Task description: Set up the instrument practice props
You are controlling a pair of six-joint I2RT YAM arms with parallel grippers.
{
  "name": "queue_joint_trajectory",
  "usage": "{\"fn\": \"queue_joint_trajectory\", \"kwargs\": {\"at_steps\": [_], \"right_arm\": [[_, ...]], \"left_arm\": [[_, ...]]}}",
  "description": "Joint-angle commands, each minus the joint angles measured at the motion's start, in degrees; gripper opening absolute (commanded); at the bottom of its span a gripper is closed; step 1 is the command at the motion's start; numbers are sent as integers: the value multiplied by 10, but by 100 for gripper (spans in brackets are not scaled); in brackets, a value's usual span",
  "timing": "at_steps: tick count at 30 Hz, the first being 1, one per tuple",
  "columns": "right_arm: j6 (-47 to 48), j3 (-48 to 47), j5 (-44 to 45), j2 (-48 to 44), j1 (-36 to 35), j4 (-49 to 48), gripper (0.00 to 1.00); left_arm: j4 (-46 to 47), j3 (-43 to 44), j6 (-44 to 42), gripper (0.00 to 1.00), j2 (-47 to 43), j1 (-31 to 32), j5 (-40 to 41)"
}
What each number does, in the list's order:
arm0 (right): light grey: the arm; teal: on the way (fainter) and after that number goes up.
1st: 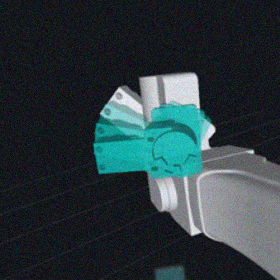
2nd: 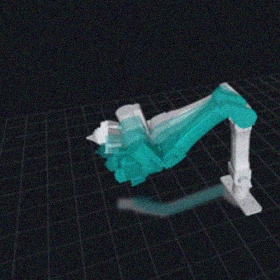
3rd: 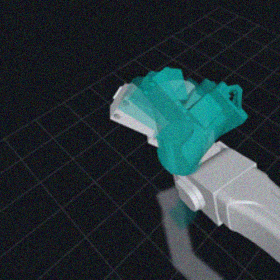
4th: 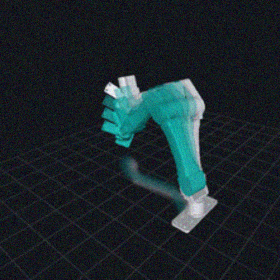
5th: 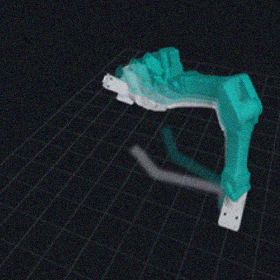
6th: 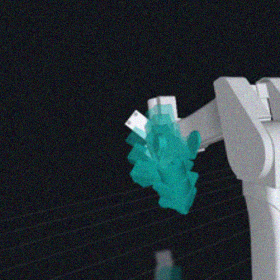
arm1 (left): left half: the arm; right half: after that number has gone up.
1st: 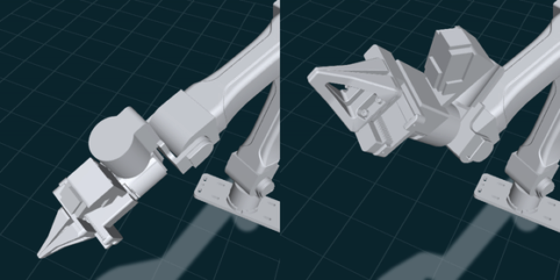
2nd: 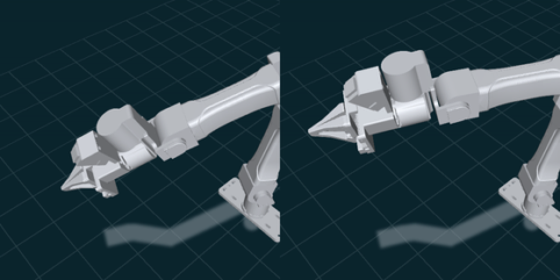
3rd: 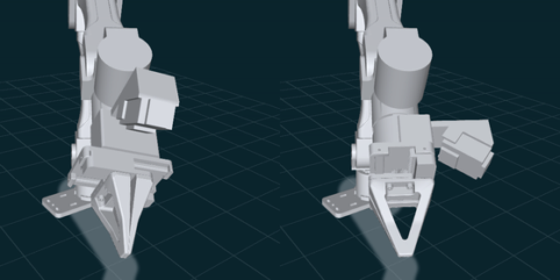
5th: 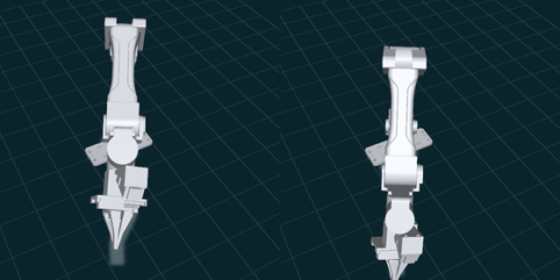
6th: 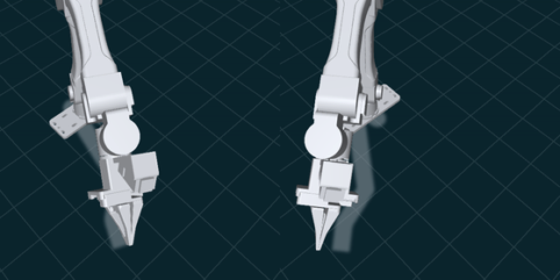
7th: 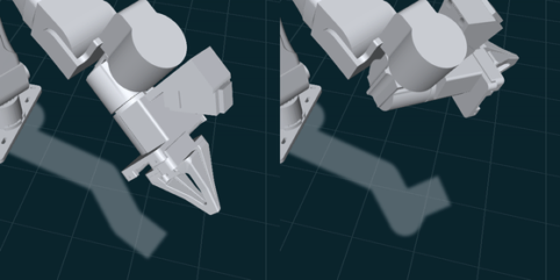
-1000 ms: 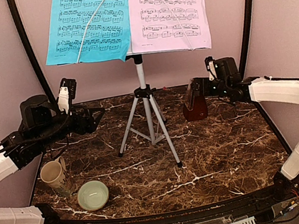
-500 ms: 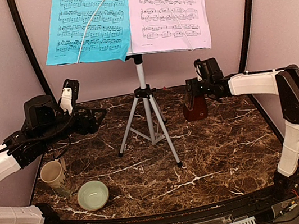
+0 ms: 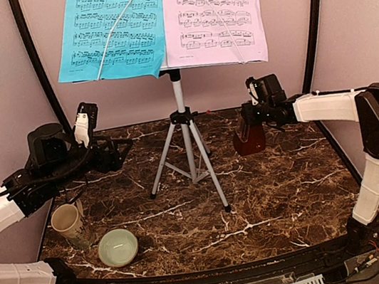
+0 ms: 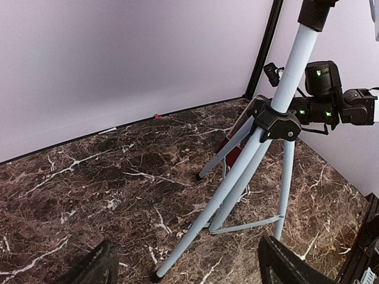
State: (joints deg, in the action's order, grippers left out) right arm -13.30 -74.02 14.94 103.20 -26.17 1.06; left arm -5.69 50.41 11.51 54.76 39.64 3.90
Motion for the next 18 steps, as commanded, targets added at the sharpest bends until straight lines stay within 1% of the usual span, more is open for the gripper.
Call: {"fn": "queue_joint_trajectory", "kwargs": {"at_steps": [1, 5, 8, 13, 15, 18], "right_arm": [[26, 26, -44, -77, 2, 5, 41], [49, 53, -108, -142, 2, 19, 38], [67, 75, -189, -192, 2, 27, 37], [82, 114, -307, -270, -2, 74, 37], [78, 128, -345, -297, -11, 93, 35], [92, 148, -378, -337, -43, 127, 34]], "left_arm": [[20, -16, -25, 83, -17, -3, -15], [35, -29, -35, 82, -17, -2, -50], [58, -41, -44, 77, -10, -2, -90], [100, -57, -54, 72, 3, -1, -163], [113, -61, -58, 70, 9, 0, -186], [136, -73, -67, 68, 13, 2, -223]]}}
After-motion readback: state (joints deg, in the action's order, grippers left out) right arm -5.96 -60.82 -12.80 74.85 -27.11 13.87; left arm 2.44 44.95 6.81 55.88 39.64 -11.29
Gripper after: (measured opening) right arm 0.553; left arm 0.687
